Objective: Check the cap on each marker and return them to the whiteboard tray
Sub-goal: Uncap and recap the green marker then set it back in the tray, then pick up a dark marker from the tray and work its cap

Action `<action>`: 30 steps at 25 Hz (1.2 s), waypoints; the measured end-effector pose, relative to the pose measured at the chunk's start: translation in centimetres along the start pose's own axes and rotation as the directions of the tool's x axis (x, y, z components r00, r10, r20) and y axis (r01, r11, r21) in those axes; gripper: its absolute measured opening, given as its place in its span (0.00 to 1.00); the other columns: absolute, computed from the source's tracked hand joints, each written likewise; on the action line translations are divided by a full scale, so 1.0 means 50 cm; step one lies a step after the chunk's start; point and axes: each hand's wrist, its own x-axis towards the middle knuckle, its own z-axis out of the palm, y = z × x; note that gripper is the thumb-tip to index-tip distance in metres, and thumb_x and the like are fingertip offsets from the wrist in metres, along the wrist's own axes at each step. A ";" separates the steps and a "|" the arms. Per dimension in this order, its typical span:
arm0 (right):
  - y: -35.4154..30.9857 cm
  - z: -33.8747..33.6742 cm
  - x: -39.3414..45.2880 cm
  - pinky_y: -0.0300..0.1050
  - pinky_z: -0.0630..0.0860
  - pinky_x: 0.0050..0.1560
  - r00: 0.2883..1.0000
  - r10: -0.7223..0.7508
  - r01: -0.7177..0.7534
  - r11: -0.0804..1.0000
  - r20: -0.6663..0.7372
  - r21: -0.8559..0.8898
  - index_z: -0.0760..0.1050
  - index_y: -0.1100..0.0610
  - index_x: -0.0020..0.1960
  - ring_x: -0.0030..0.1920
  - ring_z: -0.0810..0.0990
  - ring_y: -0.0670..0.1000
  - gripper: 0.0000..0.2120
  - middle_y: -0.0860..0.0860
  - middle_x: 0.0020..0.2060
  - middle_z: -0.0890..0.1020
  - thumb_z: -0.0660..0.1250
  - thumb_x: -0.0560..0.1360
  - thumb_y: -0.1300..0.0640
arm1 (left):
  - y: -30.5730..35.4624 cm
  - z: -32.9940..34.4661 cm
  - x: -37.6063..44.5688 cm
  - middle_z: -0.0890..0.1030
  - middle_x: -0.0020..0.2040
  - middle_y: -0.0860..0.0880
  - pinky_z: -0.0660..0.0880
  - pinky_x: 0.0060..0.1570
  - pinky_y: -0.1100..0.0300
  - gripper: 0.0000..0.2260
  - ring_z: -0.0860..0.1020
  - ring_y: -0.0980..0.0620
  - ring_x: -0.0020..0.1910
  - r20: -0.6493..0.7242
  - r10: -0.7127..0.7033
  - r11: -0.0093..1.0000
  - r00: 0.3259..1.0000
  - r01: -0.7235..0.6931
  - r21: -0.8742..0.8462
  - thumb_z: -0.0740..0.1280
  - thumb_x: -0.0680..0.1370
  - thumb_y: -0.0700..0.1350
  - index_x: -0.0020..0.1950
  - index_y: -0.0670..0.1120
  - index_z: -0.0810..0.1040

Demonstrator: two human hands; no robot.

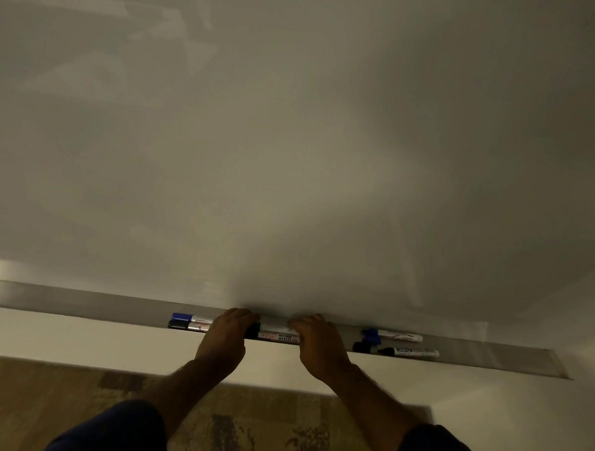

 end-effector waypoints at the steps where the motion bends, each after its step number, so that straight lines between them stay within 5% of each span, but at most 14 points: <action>1: 0.000 0.001 0.000 0.50 0.71 0.58 1.000 0.000 0.000 1.000 -0.005 0.002 0.73 0.53 0.64 0.60 0.72 0.55 0.20 0.53 0.60 0.79 0.63 0.74 0.65 | 0.000 0.001 0.000 0.79 0.61 0.48 0.67 0.64 0.55 0.19 0.74 0.50 0.62 0.002 0.003 1.000 1.000 -0.003 0.001 0.66 0.73 0.34 0.62 0.48 0.75; 13: 0.027 -0.016 -0.012 0.51 0.72 0.58 0.998 -0.013 0.013 1.000 -0.065 -0.005 0.74 0.52 0.61 0.58 0.73 0.54 0.16 0.51 0.57 0.80 0.65 0.75 0.62 | 0.021 0.009 0.007 0.79 0.60 0.49 0.69 0.64 0.54 0.20 0.75 0.50 0.60 -0.037 0.080 0.997 0.996 -0.079 0.017 0.66 0.71 0.33 0.62 0.48 0.76; 18: 0.096 -0.054 -0.054 0.52 0.71 0.59 0.985 0.002 -0.008 0.999 -0.171 -0.035 0.76 0.55 0.60 0.57 0.76 0.55 0.15 0.53 0.55 0.81 0.65 0.74 0.64 | 0.093 0.032 0.014 0.81 0.57 0.50 0.71 0.60 0.55 0.18 0.77 0.50 0.57 -0.044 0.262 0.963 0.964 -0.258 0.077 0.67 0.72 0.37 0.60 0.49 0.77; 23: 0.205 -0.103 -0.125 0.54 0.76 0.49 0.972 0.040 -0.054 0.997 -0.231 -0.055 0.79 0.58 0.54 0.50 0.79 0.59 0.15 0.56 0.48 0.83 0.67 0.69 0.68 | 0.205 0.098 0.026 0.81 0.52 0.50 0.74 0.51 0.54 0.12 0.77 0.50 0.50 -0.053 0.376 0.926 0.925 -0.374 0.044 0.66 0.74 0.43 0.57 0.50 0.78; 30: 0.323 -0.128 -0.204 0.51 0.72 0.54 0.973 0.112 -0.128 0.989 -0.201 -0.072 0.78 0.55 0.55 0.53 0.77 0.55 0.13 0.52 0.50 0.82 0.66 0.72 0.63 | 0.318 0.205 0.042 0.76 0.58 0.50 0.69 0.58 0.55 0.13 0.72 0.50 0.55 0.092 0.267 0.953 0.959 -0.277 0.119 0.61 0.78 0.51 0.61 0.50 0.73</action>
